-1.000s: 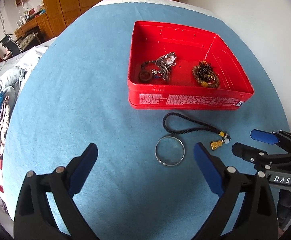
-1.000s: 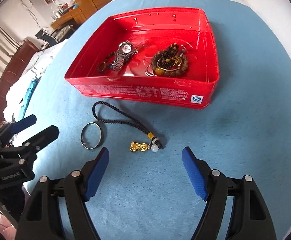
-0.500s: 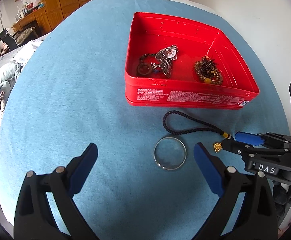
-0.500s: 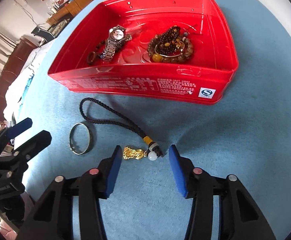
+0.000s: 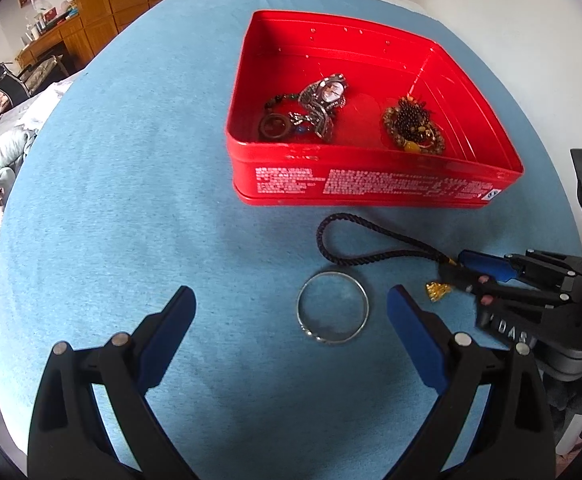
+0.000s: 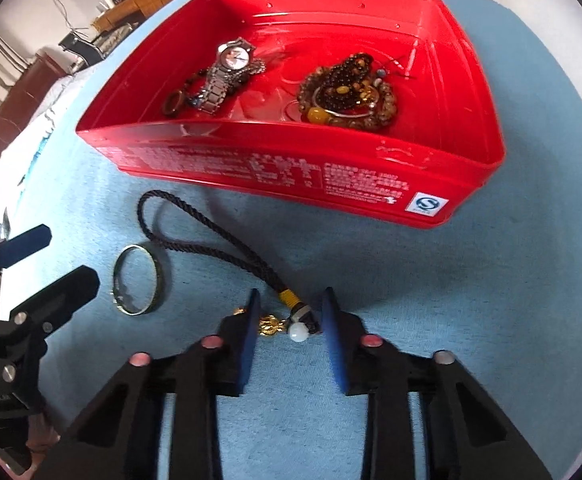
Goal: Organize jewelry
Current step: 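Grasp the black cord by its gold pendant with the right tool while the left tool grasps the silver bangle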
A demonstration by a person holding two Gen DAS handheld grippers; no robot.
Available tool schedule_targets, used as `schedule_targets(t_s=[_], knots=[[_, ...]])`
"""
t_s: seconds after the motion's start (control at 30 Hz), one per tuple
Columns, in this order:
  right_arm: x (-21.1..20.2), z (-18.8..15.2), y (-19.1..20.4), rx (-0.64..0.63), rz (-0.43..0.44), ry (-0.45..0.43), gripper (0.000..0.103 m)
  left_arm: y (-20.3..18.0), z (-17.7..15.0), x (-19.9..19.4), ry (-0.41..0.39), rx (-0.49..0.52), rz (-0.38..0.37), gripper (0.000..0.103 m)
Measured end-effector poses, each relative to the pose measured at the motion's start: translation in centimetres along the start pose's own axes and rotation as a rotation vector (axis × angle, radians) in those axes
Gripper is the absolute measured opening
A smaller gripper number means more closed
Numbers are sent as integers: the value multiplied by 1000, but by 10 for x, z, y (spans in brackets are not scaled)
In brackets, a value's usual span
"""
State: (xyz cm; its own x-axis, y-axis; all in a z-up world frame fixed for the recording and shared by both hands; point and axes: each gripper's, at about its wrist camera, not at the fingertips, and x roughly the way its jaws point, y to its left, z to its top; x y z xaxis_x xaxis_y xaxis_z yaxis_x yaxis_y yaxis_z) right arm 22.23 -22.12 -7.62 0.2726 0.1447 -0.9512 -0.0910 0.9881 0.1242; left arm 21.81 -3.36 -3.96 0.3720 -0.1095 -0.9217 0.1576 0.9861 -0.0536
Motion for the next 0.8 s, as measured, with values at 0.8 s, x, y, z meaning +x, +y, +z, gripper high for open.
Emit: schedule_targets(t_s=[0.8], knots=[[-33, -14, -34, 97, 153, -25, 11, -34, 5, 43, 102, 48, -38, 65]])
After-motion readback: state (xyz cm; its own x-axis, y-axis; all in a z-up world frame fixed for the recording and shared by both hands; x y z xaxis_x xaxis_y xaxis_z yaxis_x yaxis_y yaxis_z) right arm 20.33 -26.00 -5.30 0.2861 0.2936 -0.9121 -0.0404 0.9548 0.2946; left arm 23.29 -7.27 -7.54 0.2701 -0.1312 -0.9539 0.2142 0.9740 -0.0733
